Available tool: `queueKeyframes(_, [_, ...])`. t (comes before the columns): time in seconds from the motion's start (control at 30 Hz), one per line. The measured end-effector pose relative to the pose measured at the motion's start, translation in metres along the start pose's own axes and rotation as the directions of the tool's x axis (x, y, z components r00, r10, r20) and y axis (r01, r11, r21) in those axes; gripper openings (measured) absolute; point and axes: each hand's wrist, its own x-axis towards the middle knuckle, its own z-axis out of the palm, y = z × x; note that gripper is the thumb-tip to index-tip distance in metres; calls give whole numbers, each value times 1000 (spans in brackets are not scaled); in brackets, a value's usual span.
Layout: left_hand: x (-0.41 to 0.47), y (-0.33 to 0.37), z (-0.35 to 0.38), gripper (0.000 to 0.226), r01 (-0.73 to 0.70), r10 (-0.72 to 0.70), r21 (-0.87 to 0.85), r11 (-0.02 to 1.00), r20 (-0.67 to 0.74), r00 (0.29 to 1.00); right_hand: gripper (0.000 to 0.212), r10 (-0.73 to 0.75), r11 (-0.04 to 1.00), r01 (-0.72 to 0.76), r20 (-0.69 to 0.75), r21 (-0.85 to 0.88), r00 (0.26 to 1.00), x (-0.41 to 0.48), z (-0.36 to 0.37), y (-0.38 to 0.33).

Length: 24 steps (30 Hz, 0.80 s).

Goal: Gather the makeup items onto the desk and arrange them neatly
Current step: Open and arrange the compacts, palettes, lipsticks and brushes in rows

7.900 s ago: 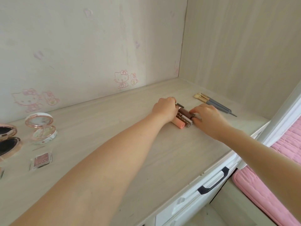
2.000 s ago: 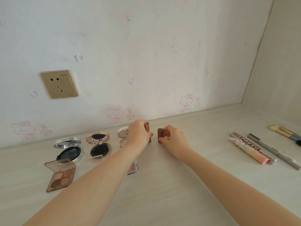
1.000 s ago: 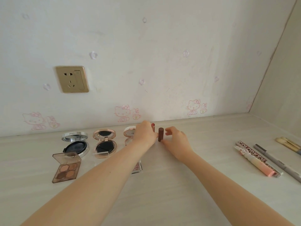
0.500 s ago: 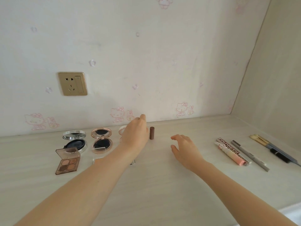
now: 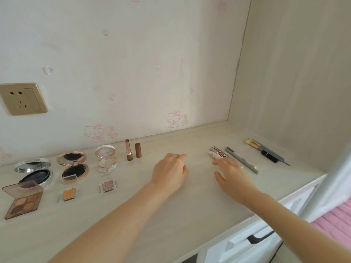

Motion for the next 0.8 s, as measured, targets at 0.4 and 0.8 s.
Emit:
queueKeyframes(0.4, [79,102,65,24,-267,254,-167,949,-92,963,35,207,966,-221,-108,-132,972,0,-32,120])
queueKeyframes(0.8, [146,178,109,41,-397,424,-157,904,213,880,30,369,899,-403,-198,-174,908,14,-25,177])
